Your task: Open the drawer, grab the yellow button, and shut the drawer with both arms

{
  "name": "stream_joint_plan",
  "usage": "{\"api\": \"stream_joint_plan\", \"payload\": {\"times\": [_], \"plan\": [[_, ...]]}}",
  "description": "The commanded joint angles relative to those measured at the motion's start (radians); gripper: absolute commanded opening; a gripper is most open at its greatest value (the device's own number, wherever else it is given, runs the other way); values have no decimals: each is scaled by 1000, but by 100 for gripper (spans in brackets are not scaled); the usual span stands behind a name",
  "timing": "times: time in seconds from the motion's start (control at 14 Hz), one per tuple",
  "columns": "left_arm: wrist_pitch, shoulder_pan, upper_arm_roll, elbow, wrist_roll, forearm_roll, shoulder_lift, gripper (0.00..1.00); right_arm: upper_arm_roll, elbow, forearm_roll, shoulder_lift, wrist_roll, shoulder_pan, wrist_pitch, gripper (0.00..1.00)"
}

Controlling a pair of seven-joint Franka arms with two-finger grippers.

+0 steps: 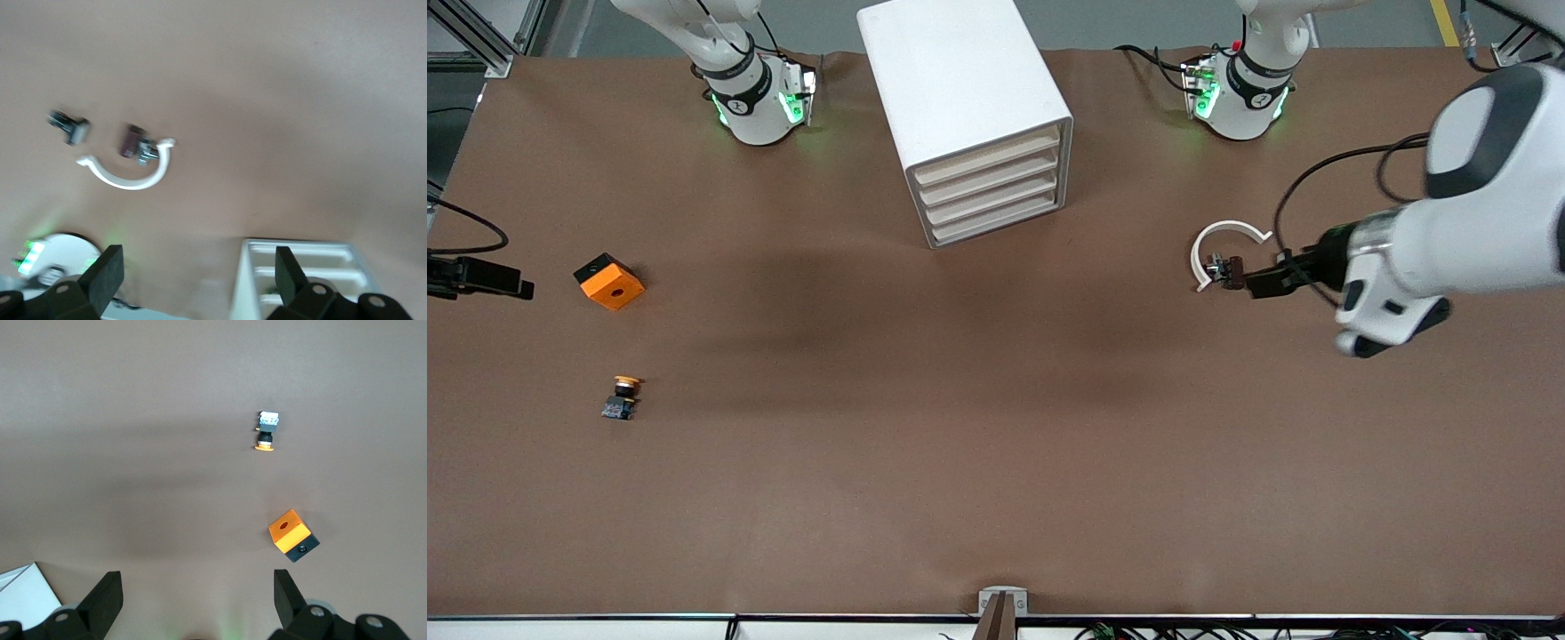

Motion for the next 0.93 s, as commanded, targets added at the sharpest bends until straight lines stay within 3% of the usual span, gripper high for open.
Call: {"api": "stream_joint_plan", "payload": {"times": [0.0, 0.22, 0.36, 0.65, 0.86], "plan": [[-35, 58, 32, -42, 182, 46, -116, 100, 4, -2, 11, -119, 4, -1, -24, 100], [-29, -139, 321, -169, 371, 57, -244, 100, 4, -4, 14, -150, 16, 2, -104, 100], [31, -206, 428, -289, 474, 76, -349, 100, 4, -17, 33, -149, 7, 2, -110, 100], [222, -197, 433, -504, 551, 129, -509, 100, 2, -86, 45, -189, 14, 48, -67, 100], [240, -206, 429, -434, 552, 143, -472, 100, -7, -245, 33, -291, 13, 60, 11, 100]]}}
